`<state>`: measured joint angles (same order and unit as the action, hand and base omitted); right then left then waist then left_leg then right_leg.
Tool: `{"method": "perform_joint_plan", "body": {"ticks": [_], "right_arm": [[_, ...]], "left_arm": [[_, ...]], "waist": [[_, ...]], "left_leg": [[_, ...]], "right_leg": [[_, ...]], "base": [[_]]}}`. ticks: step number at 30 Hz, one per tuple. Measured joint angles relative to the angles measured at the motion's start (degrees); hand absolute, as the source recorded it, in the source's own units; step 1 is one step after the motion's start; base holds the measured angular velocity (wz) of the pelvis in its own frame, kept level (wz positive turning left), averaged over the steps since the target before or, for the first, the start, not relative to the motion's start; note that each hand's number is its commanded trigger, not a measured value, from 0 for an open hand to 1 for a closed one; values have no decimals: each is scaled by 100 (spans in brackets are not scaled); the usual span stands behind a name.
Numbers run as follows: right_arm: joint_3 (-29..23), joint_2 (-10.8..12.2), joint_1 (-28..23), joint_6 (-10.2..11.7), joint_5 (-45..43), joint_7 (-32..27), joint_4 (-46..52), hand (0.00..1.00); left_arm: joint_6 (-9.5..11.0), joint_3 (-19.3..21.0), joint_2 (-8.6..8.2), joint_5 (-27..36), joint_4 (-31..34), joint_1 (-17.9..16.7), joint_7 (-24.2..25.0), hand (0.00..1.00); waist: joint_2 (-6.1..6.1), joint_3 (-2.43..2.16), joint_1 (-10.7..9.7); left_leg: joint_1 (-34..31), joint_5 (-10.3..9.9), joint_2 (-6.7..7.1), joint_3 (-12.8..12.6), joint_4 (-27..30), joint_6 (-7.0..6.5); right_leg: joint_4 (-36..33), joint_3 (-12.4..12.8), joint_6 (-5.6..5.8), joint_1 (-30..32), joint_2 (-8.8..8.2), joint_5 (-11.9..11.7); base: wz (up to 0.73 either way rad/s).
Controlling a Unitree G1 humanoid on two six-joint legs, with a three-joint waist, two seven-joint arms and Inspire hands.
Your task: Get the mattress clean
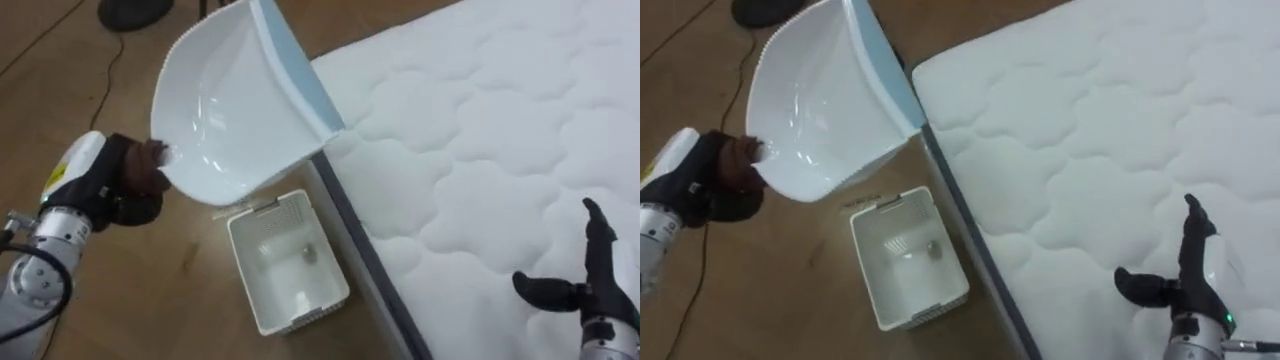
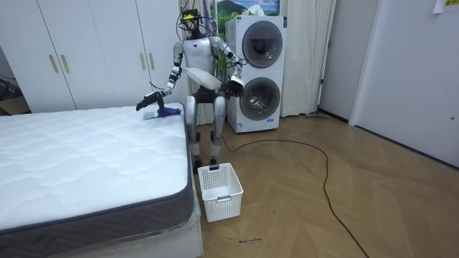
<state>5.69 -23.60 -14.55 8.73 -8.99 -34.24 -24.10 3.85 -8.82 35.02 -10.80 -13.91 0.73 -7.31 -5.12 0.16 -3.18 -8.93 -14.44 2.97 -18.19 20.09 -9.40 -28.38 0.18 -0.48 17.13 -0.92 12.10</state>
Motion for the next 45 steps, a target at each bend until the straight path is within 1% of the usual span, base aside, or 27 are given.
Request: {"method": "perform_joint_plan", "body": {"ticks": [2, 4, 6, 9, 12, 14, 16, 17, 18, 19, 20, 21, 22, 23, 24, 25, 28, 30, 31, 35, 36, 37, 38, 39, 40, 41, 45], "right_arm": [[3, 57, -42, -7, -4, 12, 7, 0], [-14, 156, -43, -8, 13, 12, -5, 0], [-21, 165, -102, -4, 150, 6, -9, 0], [30, 228, -72, 100, 218, 4, -5, 0], [319, 293, -54, 176, 361, 7, -6, 0], [521, 361, -46, 177, 379, 73, 8, 0], [636, 400, -41, 172, 460, 195, 1, 0], [678, 447, -26, 173, 516, 311, -6, 0], [679, 489, 1, 187, 536, 381, -42, 0], [678, 490, 5, 197, 521, 419, -76, 0], [667, 501, -1, 192, 492, 507, -117, 0], [664, 521, -29, 191, 466, 575, -116, 0], [664, 534, -39, 191, 461, 613, -116, 0], [660, 544, -75, 191, 446, 711, -116, 0], [626, 544, -129, 191, 398, 798, -129, 0], [596, 546, -155, 191, 390, 841, -156, 0], [538, 544, -253, 172, 385, 1018, -221, 0], [541, 545, -262, 175, 336, 1179, -216, 0], [541, 546, -262, 175, 308, 1201, -206, 0], [429, 540, -252, 175, -81, 1293, -137, 0], [433, 540, -250, 186, -123, 1336, -149, 0], [434, 540, -251, 189, -137, 1354, -185, 0], [433, 538, -255, 181, -124, 1397, -267, 0], [430, 538, -269, 170, -101, 1441, -301, 0], [432, 541, -269, 170, -95, 1449, -322, 0], [433, 547, -269, 171, -79, 1452, -373, 0], [428, 596, -207, 160, -10, 1454, -801, 0]], "left_arm": [[44, 201, -214, -4, 238, -291, -30, 100], [55, 253, -351, 1, 274, -393, -135, 100], [59, 259, -582, 117, 355, -412, -145, 100], [75, 487, -802, 448, 506, -431, -291, 100], [71, 631, -1009, 592, 507, -503, -535, 100], [70, 629, -1037, 690, 533, -602, -619, 100], [65, 592, -1193, 684, 533, -605, -621, 100], [66, 521, -1233, 703, 532, -607, -620, 100], [66, 404, -1239, 745, 508, -608, -618, 100], [65, 348, -1247, 748, 488, -620, -595, 100], [64, 281, -1258, 749, 484, -683, -544, 100], [39, 241, -1263, 750, 484, -747, -493, 100], [19, 220, -1263, 756, 483, -768, -473, 100], [-47, 153, -1273, 761, 482, -782, -429, 100], [-103, 92, -1335, 752, 482, -796, -408, 100], [-119, 69, -1381, 749, 482, -811, -389, 100], [-170, 51, -1444, 748, 481, -1049, -333, 100], [-181, 111, -1453, 753, 484, -1355, -333, 100], [-180, 133, -1456, 753, 484, -1437, -324, 100], [-126, 316, -1704, 663, 346, -1746, -324, 100], [-92, 316, -1735, 663, 259, -1783, -324, 100], [-81, 315, -1762, 662, 224, -1800, -324, 100], [-54, 307, -1806, 666, 141, -1803, -321, 70], [-3, 306, -1825, 679, 60, -1808, -318, 62], [6, 307, -1827, 680, 29, -1808, -318, 10], [12, 309, -1827, 678, -4, -1806, -318, 0], [39, 319, -1838, 680, -416, -1784, -305, 0]], "waist": [[13, -7, 72], [26, 0, 117], [73, 2, 218], [229, 19, 494], [346, 14, 531], [459, 0, 487], [469, 6, 391], [493, 5, 352], [507, 16, 328], [503, 22, 331], [492, 17, 321], [497, 16, 232], [503, 14, 187], [543, 10, 71], [577, -6, -8], [581, -2, -7], [550, 4, 195], [536, -6, 252], [535, -10, 275], [401, -27, 373], [350, -38, 354], [345, -29, 349], [305, -16, 329], [282, -3, 296], [270, -3, 275], [263, 1, 222], [296, 14, 206]], "left_leg": [[169, -80, -116, -404, -117, -10], [297, -132, -242, -970, -198, -18], [618, -107, -234, -1775, -581, -1], [651, -106, -227, -2681, -697, 1], [690, -123, -332, -3329, -729, 40], [678, -128, -352, -3421, -652, 74], [653, -145, -471, -3249, -426, 103], [648, -161, -532, -3029, -287, 133], [628, -202, -573, -2579, -104, 217], [598, -235, -583, -2316, -20, 292], [551, -297, -590, -1915, 115, 423], [531, -362, -590, -1684, 174, 589], [518, -361, -592, -1633, 187, 638], [482, -387, -633, -1607, 259, 863], [449, -381, -650, -1557, 315, 982], [451, -373, -660, -1498, 356, 999], [471, -398, -635, -660, 573, 1044], [633, -400, -492, 197, 563, 1041], [683, -398, -462, 365, 552, 1035], [968, -415, -327, 1573, 547, 958], [985, -414, -307, 1825, 551, 961], [1004, -411, -305, 1899, 543, 965], [1028, -410, -308, 2011, 521, 970], [1071, -402, -315, 2020, 434, 987], [1087, -397, -322, 2014, 385, 993], [1160, -391, -337, 1985, 249, 1001], [1495, -390, -431, 1808, -179, 1002]], "right_leg": [[75, -313, -68, -78, -16, -114], [-188, -764, -14, -105, -149, -83], [-1030, -1241, 188, -242, -493, 261], [-1154, -1590, 319, -601, -1012, 464], [-371, -1890, 357, -957, -1093, 485], [48, -2000, 432, -1075, -1066, 566], [249, -2020, 393, -1113, -1025, 493], [270, -1997, 363, -1124, -1008, 466], [264, -1864, 357, -1116, -955, 470], [264, -1794, 353, -1112, -917, 470], [260, -1749, 322, -1108, -878, 452], [255, -1758, 307, -1104, -859, 444], [262, -1767, 291, -1103, -851, 437], [267, -1746, 253, -1075, -814, 445], [260, -1605, 205, -1012, -763, 427], [266, -1533, 182, -996, -725, 414], [276, -1155, 41, -929, -473, 333], [307, -922, -110, -943, -317, 213], [303, -828, -114, -939, -268, 175], [267, 8, -273, -939, 250, 85], [257, 165, -317, -934, 346, 65], [259, 223, -342, -930, 381, 56], [260, 328, -372, -920, 441, 51], [261, 409, -385, -901, 487, 52], [260, 432, -391, -887, 507, 49], [278, 452, -398, -884, 540, 45], [417, 535, -421, -984, 654, 33]], "base": [[-117], [-93], [-96], [-138], [-119], [-100], [-75], [-75], [-81], [-85], [-72], [-60], [-33], [-15], [-18], [-53], [-119], [-119], [-111], [-113], [-87], [-68], [-53], [-43], [-27], [-17], [-17]]}}
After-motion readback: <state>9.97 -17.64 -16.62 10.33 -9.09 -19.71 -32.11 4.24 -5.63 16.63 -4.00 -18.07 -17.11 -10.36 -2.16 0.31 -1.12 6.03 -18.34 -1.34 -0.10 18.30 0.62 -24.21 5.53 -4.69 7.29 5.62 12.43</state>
